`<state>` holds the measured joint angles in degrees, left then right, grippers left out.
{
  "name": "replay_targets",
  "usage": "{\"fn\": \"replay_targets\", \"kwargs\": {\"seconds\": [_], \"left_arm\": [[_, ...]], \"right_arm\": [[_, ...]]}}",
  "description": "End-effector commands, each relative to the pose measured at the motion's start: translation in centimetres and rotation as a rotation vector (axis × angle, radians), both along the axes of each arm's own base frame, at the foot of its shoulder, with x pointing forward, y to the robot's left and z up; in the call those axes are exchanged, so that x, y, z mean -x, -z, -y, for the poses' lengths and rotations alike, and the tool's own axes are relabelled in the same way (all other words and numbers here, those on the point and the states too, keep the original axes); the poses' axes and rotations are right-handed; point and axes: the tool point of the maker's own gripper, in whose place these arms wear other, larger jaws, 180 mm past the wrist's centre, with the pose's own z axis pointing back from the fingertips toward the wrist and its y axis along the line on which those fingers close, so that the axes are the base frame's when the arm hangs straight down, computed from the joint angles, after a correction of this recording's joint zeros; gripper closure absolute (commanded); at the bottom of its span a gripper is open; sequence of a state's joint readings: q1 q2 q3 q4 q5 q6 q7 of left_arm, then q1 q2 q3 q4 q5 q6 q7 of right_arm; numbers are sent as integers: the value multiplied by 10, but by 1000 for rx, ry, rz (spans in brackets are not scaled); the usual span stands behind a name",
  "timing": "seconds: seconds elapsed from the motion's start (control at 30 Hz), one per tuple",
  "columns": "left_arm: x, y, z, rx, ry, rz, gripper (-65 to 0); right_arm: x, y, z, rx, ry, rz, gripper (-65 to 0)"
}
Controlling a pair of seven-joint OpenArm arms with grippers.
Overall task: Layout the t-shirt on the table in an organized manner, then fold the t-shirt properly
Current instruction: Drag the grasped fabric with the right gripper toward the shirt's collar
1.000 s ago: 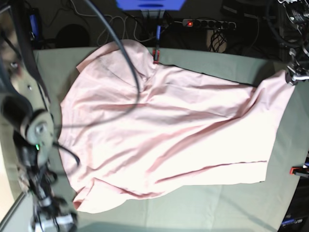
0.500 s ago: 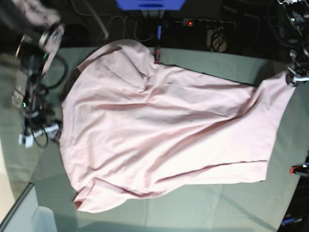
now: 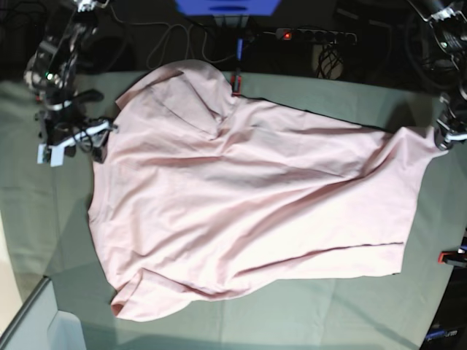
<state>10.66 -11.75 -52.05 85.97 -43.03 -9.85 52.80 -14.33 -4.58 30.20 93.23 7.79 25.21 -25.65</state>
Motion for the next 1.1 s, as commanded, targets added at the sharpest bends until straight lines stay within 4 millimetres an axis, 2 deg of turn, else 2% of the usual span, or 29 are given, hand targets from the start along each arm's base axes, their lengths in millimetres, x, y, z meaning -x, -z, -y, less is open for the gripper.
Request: {"fn": "replay_targets", "kwargs": {"seconds": [0.0, 0.13, 0.23, 0.37, 0.43, 0.5, 0.63, 0.7, 0.87, 0.97, 1.07], "left_arm": [[-6, -13, -7, -25, 0, 36, -1], [-12, -17, -7, -24, -1, 54, -1], [-13, -17, -7, -23, -1, 56, -1], [-13, -17, -7, -24, -1, 55, -1], [-13, -17, -7, -22, -1, 55, -1], [-12, -16, -7, -21, -1, 53, -1], [-12, -17, -7, -21, -1, 55, -1], [-13, -17, -7, -20, -1, 56, -1], [-15, -19, -7, -21, -5, 67, -1], [-25, -26, -7, -23, -4, 92, -1], [-27, -28, -7, -23, -3, 99, -1]], "right_arm": [[0, -5, -6, -10, -19, 23, -403], [12, 4, -27, -45, -101, 1, -400], [16, 20, -27, -70, -93, -35, -400], [5, 33, -21, -86, -97, -55, -397], [1, 39, -18, -92, -100, -69, -369], [-4, 43, -18, -103, -101, -72, -280], [-23, 32, -9, -80, -105, -35, 0], [-32, 25, -7, -76, -104, -13, 0], [-71, 0, 7, -41, -117, 62, 0], [-97, -14, 23, -21, -116, 97, 0], [-121, -22, 35, -25, -110, 112, 0]]}}
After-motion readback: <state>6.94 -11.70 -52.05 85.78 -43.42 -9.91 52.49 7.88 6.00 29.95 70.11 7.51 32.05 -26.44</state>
